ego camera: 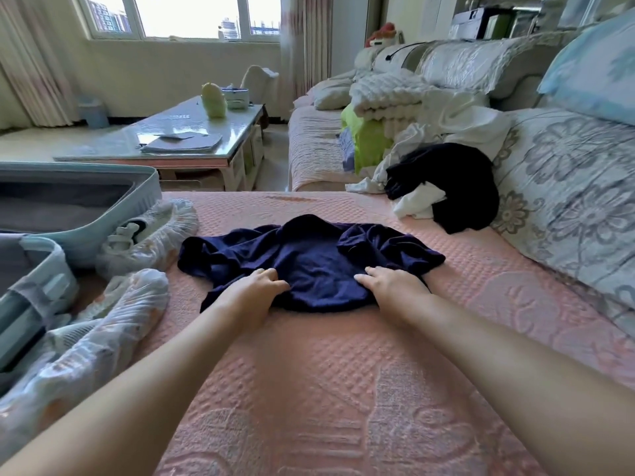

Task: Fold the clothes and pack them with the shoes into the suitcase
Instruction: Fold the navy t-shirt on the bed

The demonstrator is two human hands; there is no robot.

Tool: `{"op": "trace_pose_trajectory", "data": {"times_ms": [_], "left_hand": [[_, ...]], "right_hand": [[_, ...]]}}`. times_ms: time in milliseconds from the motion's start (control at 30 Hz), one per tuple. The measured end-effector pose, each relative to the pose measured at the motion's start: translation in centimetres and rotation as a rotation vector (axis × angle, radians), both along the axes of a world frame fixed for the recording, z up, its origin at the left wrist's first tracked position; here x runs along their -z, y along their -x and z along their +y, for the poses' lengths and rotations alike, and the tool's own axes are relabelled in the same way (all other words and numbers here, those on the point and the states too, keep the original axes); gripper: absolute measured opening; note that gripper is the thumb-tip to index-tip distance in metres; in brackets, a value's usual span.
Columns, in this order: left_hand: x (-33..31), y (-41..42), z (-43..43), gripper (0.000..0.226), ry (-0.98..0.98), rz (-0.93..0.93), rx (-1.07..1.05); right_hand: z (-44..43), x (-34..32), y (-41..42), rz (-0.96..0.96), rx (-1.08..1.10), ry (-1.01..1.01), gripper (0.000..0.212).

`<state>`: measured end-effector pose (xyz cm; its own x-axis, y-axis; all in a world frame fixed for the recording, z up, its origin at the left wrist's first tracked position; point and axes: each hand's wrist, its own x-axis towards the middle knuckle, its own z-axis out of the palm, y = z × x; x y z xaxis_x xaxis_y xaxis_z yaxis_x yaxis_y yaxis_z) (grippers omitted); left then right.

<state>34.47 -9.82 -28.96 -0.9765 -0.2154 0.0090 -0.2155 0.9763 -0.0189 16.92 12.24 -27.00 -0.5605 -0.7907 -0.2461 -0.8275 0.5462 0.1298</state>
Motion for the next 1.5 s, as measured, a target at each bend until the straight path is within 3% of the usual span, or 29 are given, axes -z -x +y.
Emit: {"op": "trace_pose_trajectory", "data": {"times_ms": [133,233,300,400,500,567,667,733,800,867,967,1033,1100,1167,1233,1333,1433,1500], "left_hand": [[-1.6,-1.0,0.0,0.048,-0.083,0.053,-0.055],[-3.1,-2.2,0.3,0.042,-0.143,0.049,-0.055],[-4.7,-3.0,1.3,0.039,-0.164,-0.091,-0.054],[-6.8,-4.2,3.7,0.040,-0.189,-0.424,-0.056],[-6.5,-4.1,5.7,0.036,-0.321,-0.587,-0.132],[-6.2,-2.8,7.6,0.027,-0.354,-0.488,-0.125],[-6.4,-0.4,11.2,0.029,-0.288,-0.244,0.043],[-6.6,1.2,13.7,0.037,-0.327,-0.212,0.125],[-6.1,2.5,16.2,0.049,-0.345,-0.249,0.186],[-4.8,3.6,18.4,0.063,-0.241,-0.273,0.255],[-2.6,4.4,20.3,0.073,-0.056,-0.243,0.319],[-2.1,4.8,20.5,0.059,-0.061,-0.173,0.333],[-1.9,4.9,20.5,0.041,-0.088,-0.117,0.346],[-2.0,4.9,20.7,0.032,-0.131,-0.082,0.363],[-2.0,4.8,20.8,0.028,-0.168,-0.065,0.365],[-2.4,4.9,20.4,0.024,-0.243,-0.037,0.359],[-2.8,5.0,20.2,0.022,-0.308,0.028,0.361],[-2.8,5.4,20.5,0.021,-0.345,0.091,0.374]], "right_hand": [[0.2,0.1,0.1,0.121,-0.087,0.110,0.042],[1.1,-1.4,-0.8,0.035,-0.072,0.206,0.042],[2.1,-2.5,-1.8,-0.036,-0.107,0.288,0.036],[4.3,-4.0,-3.7,-0.283,-0.077,0.335,0.035],[6.5,-4.8,-4.6,-0.737,0.059,0.345,0.029],[7.7,-4.8,-4.0,-0.813,0.193,0.498,0.026],[9.3,-4.2,-0.7,-0.388,0.345,0.666,0.030],[10.6,-3.2,1.5,-0.143,0.459,0.543,0.034],[11.5,-2.0,2.9,-0.070,0.522,0.320,0.041],[11.7,-0.7,3.3,-0.120,0.489,0.225,0.045],[11.0,-0.2,3.1,-0.247,0.445,0.481,0.021],[10.5,-0.2,3.0,-0.369,0.446,0.676,0.009],[10.1,-0.1,2.8,-0.450,0.475,0.737,0.012],[10.0,0.2,2.7,-0.385,0.504,0.659,0.026],[10.0,1.0,2.8,-0.225,0.541,0.451,0.046],[10.5,1.3,3.2,-0.132,0.578,0.323,0.034],[11.2,0.4,3.7,-0.337,0.645,0.663,0.018],[12.0,-0.7,4.3,-0.552,0.727,1.004,0.021]]}}
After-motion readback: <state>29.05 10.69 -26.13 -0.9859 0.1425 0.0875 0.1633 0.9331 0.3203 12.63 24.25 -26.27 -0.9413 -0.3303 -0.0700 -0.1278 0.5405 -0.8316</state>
